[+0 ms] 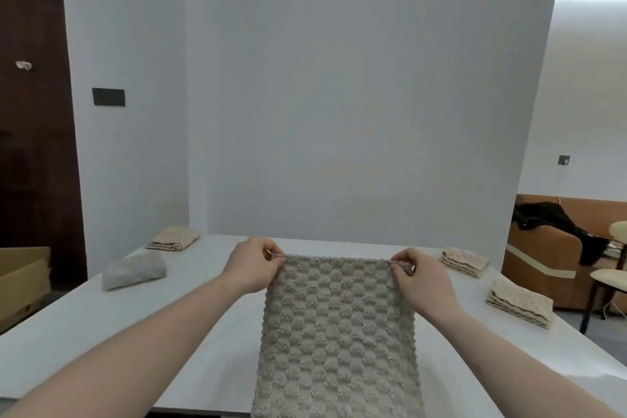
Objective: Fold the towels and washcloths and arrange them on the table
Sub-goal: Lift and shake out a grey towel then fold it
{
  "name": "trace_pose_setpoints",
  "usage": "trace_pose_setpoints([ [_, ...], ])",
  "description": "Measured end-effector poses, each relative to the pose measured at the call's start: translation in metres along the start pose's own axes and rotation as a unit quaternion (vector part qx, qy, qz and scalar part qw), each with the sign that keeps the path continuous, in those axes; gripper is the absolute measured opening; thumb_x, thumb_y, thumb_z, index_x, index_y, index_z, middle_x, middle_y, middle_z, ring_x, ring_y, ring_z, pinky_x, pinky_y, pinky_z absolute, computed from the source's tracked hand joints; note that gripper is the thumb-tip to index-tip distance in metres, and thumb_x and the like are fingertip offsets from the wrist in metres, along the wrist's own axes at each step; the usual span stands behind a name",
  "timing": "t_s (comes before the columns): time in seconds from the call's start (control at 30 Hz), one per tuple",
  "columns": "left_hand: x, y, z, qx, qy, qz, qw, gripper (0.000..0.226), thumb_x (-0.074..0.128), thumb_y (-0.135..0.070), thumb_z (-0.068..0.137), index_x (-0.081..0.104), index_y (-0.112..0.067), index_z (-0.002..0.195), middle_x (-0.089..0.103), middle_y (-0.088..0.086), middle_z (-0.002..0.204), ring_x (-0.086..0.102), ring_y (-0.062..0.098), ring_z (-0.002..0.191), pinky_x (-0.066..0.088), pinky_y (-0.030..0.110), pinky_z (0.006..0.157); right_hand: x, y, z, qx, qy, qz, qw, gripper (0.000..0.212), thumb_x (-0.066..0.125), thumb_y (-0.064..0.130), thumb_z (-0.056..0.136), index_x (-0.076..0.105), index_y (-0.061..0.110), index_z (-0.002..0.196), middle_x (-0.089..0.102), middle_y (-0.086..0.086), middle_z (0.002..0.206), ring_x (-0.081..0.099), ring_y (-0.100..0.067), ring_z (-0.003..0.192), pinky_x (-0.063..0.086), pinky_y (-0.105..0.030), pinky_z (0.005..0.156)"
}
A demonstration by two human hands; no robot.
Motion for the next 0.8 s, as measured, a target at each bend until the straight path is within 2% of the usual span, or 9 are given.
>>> trace_pose_setpoints([
  [0.07,0.016,0.009,0.013,-0.037,0.001,-0.033,0.999,0.012,0.069,-0.021,0.093,0.073,-0.021,0.082,0.076,0.0,0.072,0.073,0.013,0.057,0.063,0.037,0.064,0.017,-0.01,0.009,0.024,0.005,-0.016,1.0,0.009,0.066,0.028,0.093,0.067,0.033,0.085,0.07,0.015,0.087,0.064,-0.013,0.087,0.048,-0.031,0.069],
  [0.17,0.036,0.023,0.031,-0.078,-0.007,-0.053,0.995,0.013,0.067,-0.02,0.094,0.074,-0.02,0.083,0.076,0.001,0.068,0.074,0.012,0.062,0.061,0.031,0.064,0.04,-0.026,0.024,0.054,0.016,-0.038,0.998,0.005,0.066,0.033,0.091,0.068,0.032,0.088,0.072,0.012,0.09,0.066,-0.018,0.089,0.053,-0.032,0.072],
  [0.27,0.052,0.035,0.047,-0.101,-0.018,-0.059,0.993,0.014,0.067,-0.02,0.093,0.074,-0.02,0.081,0.075,-0.002,0.062,0.073,0.009,0.063,0.057,0.025,0.061,0.058,-0.036,0.038,0.075,0.023,-0.05,0.996,0.005,0.067,0.036,0.092,0.07,0.032,0.09,0.072,0.008,0.092,0.065,-0.021,0.091,0.05,-0.032,0.071],
  [0.37,0.061,0.043,0.06,-0.117,-0.032,-0.064,0.991,0.016,0.069,-0.019,0.093,0.074,-0.02,0.078,0.075,-0.001,0.066,0.072,0.009,0.06,0.054,0.023,0.058,0.07,-0.042,0.051,0.081,0.022,-0.054,0.995,0.006,0.067,0.036,0.093,0.07,0.031,0.089,0.073,0.006,0.092,0.066,-0.022,0.09,0.049,-0.031,0.071],
  [0.53,0.069,0.053,0.074,-0.123,-0.037,-0.058,0.99,0.013,0.071,-0.024,0.089,0.075,-0.022,0.077,0.075,-0.003,0.074,0.073,0.018,0.079,0.061,0.034,0.078,0.084,-0.046,0.062,0.077,0.021,-0.045,0.996,0.006,0.067,0.033,0.094,0.07,0.03,0.091,0.074,0.007,0.093,0.068,-0.02,0.092,0.055,-0.033,0.076],
  [0.63,0.07,0.057,0.075,-0.116,-0.044,-0.038,0.992,0.011,0.074,-0.028,0.087,0.075,-0.024,0.077,0.075,-0.004,0.08,0.071,0.02,0.083,0.059,0.031,0.078,0.088,-0.049,0.062,0.073,0.024,-0.037,0.996,0.006,0.066,0.031,0.095,0.07,0.027,0.092,0.074,0.006,0.096,0.069,-0.02,0.093,0.055,-0.034,0.077],
  [0.8,0.066,0.059,0.07,-0.107,-0.041,-0.023,0.993,0.012,0.076,-0.032,0.086,0.076,-0.023,0.078,0.076,-0.004,0.077,0.072,0.019,0.08,0.06,0.033,0.077,0.084,-0.049,0.054,0.06,0.029,-0.029,0.997,0.006,0.065,0.025,0.095,0.07,0.025,0.094,0.075,0.004,0.095,0.069,-0.021,0.094,0.056,-0.036,0.081],
])
Point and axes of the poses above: each hand's wrist, its own z-axis towards the middle knuckle, its own x-axis out of the palm, y = z × x, the point moved 3 cm from there along z, towards the middle knuckle
